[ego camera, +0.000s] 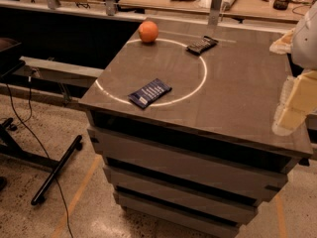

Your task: Pick rxbar blueberry

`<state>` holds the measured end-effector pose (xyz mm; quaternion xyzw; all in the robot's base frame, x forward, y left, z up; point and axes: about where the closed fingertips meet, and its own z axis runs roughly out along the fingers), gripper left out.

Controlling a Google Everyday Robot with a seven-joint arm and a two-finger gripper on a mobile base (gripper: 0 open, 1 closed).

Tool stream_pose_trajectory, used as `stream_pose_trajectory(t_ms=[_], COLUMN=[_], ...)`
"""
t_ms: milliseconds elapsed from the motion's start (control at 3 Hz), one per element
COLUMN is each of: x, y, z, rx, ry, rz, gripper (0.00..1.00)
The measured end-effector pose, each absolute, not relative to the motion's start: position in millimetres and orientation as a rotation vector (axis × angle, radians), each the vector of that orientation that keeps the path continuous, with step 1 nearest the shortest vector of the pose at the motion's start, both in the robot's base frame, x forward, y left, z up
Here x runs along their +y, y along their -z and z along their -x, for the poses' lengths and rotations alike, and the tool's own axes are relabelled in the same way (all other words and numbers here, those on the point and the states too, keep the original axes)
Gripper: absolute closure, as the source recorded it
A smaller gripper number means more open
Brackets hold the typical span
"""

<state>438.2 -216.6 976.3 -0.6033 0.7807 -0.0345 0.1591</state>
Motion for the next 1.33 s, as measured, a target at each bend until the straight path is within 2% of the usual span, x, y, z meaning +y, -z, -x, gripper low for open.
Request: stream_pose_trajectory(t_ms=[667,1333], x=[-199,-104], y=[-979,-962], z=[-456,-540], rx=[2.179,2.088], ry=[0.084,-0.114], rz=[1.731,1.678], gripper=[0.00,0.00])
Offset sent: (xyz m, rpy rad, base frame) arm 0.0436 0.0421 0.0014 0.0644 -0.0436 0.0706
